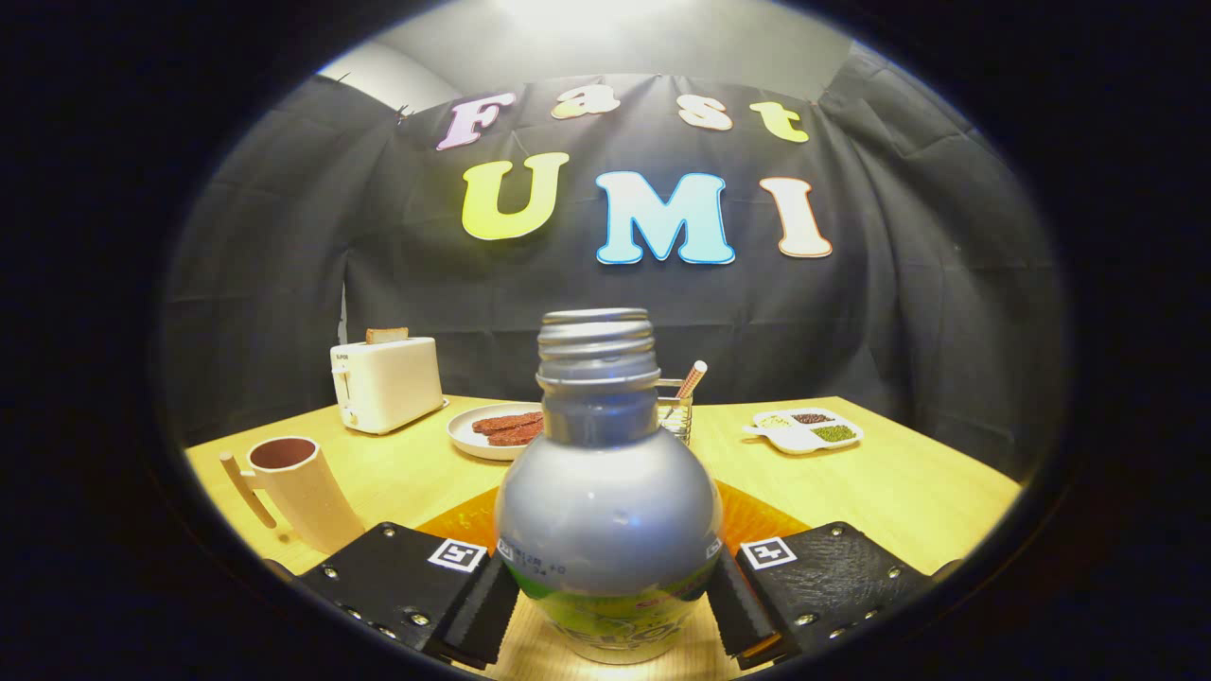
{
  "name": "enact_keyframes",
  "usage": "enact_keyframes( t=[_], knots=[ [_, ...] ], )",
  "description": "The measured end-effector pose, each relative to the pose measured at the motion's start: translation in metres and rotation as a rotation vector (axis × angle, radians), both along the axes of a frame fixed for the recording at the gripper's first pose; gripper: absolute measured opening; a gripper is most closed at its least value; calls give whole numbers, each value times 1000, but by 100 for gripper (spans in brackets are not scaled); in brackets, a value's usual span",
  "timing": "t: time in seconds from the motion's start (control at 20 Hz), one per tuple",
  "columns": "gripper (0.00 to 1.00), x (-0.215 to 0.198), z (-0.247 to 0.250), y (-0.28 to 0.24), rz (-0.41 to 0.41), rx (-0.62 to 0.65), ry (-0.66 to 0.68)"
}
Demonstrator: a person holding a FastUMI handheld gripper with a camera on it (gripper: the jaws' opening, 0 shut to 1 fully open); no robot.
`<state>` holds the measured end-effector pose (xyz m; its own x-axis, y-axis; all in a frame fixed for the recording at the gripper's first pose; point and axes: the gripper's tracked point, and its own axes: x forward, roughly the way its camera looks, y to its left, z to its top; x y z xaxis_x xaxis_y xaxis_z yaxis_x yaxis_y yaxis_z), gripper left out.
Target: Take the bottle from table, then pour the juice into the cup, finally place the bottle on the coaster
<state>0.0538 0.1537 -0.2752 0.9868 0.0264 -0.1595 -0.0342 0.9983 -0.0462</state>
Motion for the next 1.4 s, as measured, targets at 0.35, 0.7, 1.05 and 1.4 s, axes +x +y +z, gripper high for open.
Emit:
enact_keyframes(
  t=[0.35,0.7,1.05,1.4],
  knots=[
    [83,17,21,13,13,-176,-8],
    [83,31,27,36,53,-391,-9],
    [82,43,22,60,110,-573,-2],
    [82,52,17,80,147,-741,-16]
  ],
)
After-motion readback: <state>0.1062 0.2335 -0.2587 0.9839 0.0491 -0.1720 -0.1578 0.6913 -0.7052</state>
